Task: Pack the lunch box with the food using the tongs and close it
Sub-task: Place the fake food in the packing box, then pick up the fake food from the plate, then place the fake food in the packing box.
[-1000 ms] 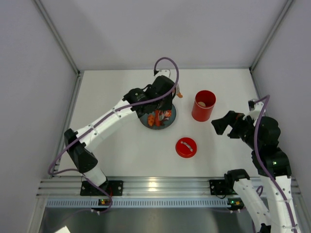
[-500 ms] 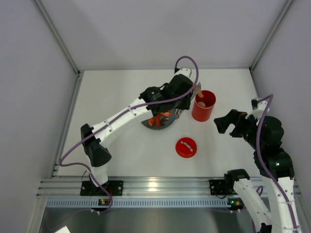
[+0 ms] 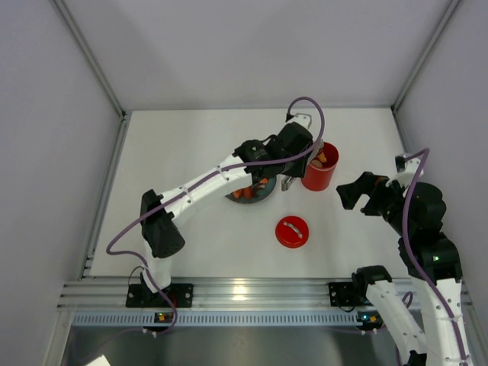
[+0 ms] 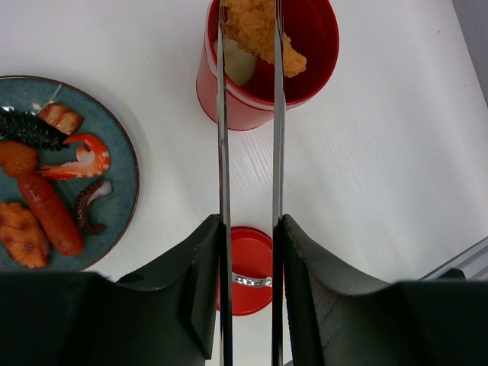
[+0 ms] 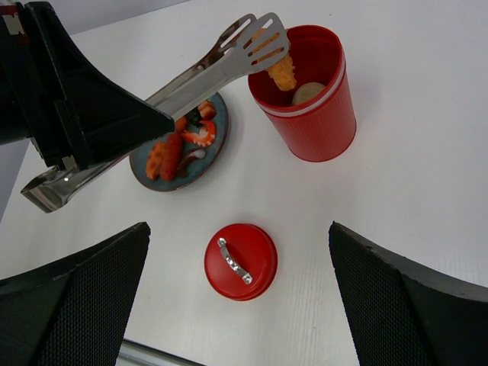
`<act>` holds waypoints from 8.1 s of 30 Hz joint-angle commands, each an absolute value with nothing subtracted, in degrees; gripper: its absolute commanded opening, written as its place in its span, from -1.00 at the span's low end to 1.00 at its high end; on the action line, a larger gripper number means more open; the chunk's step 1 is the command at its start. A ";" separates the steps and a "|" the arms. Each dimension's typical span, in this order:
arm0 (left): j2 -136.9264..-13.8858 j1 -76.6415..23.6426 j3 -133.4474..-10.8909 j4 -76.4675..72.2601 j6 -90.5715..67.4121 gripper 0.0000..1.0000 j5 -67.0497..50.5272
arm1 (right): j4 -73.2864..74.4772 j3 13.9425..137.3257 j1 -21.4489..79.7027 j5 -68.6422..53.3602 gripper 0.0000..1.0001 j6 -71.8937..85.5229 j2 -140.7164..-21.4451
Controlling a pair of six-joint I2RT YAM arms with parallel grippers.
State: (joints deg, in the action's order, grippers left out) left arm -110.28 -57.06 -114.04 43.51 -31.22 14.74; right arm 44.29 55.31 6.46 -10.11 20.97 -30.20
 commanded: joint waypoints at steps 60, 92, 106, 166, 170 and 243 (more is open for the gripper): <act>-83.49 -56.69 -69.61 44.48 -43.07 0.10 27.34 | 42.10 52.91 5.98 -11.34 0.99 20.65 -30.15; -87.98 -51.50 -70.57 40.16 -39.64 -0.04 21.71 | 41.57 50.63 5.89 -11.34 0.99 21.09 -29.36; -91.06 -50.10 -73.21 41.84 -37.88 -0.05 18.46 | 41.84 50.36 5.89 -10.90 0.99 20.92 -29.09; -84.11 -49.57 -84.29 48.87 -35.77 -1.00 22.32 | 41.40 51.06 5.89 -12.22 0.99 21.71 -29.53; -83.94 -49.74 -84.02 47.99 -35.68 -1.00 21.71 | 41.13 50.71 5.89 -12.39 0.99 21.88 -29.71; -100.02 -56.60 -95.36 18.63 -28.65 -0.03 8.26 | 44.03 53.00 5.89 -10.11 0.99 20.65 -28.83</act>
State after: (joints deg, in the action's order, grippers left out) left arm -100.90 -56.36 -92.71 21.04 -29.63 8.71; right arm 44.18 51.55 6.46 -10.57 21.02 -29.61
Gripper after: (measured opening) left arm 0.491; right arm 0.993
